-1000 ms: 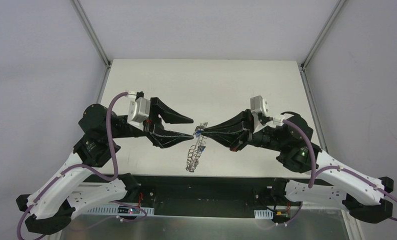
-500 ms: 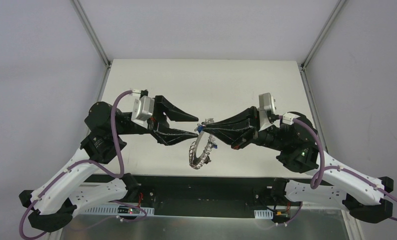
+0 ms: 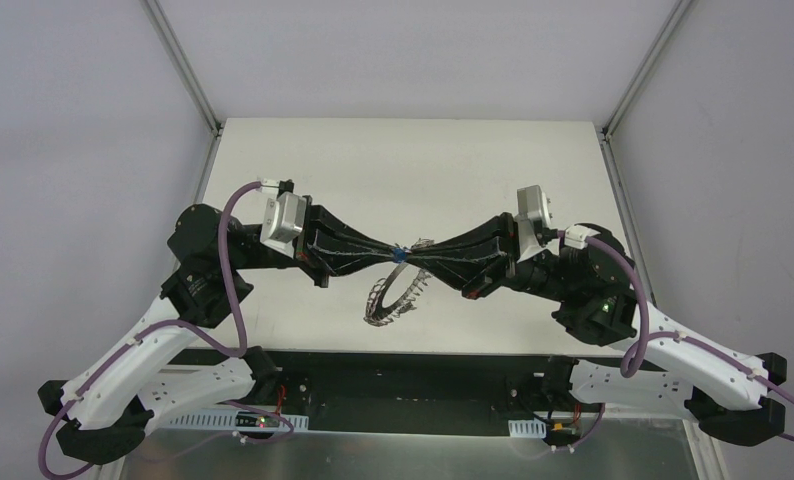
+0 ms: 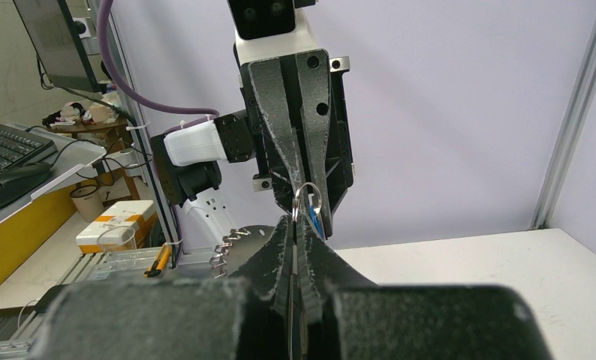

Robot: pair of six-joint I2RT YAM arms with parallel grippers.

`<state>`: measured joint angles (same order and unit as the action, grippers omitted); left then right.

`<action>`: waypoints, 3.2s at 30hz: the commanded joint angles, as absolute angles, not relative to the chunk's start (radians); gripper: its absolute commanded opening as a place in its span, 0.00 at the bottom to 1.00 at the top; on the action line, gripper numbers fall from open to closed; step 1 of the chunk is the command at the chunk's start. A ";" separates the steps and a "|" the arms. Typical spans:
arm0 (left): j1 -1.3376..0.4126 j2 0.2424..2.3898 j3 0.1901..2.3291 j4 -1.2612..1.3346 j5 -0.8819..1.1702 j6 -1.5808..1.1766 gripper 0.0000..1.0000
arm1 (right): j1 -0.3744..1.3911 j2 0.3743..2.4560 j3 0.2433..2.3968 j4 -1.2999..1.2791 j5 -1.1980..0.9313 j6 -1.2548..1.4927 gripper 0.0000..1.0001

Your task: Put the keys on the keyring

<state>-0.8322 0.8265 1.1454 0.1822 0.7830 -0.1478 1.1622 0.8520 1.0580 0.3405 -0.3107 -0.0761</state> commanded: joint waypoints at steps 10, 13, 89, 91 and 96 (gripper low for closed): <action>-0.841 0.798 1.132 0.234 0.819 -0.163 0.00 | 1.167 0.816 1.030 0.584 -0.279 -0.067 0.00; -0.840 0.784 1.121 0.234 0.809 -0.163 0.00 | 1.167 0.809 1.017 0.618 -0.277 -0.070 0.00; -0.841 0.846 1.194 0.286 0.808 -0.165 0.55 | 1.178 0.850 1.023 0.686 -0.273 -0.018 0.00; -0.840 0.849 1.198 0.289 0.819 -0.175 0.53 | 1.177 0.851 1.024 0.683 -0.270 -0.020 0.00; -0.841 0.850 1.200 0.306 0.830 -0.192 0.46 | 1.178 0.856 1.025 0.683 -0.273 -0.020 0.00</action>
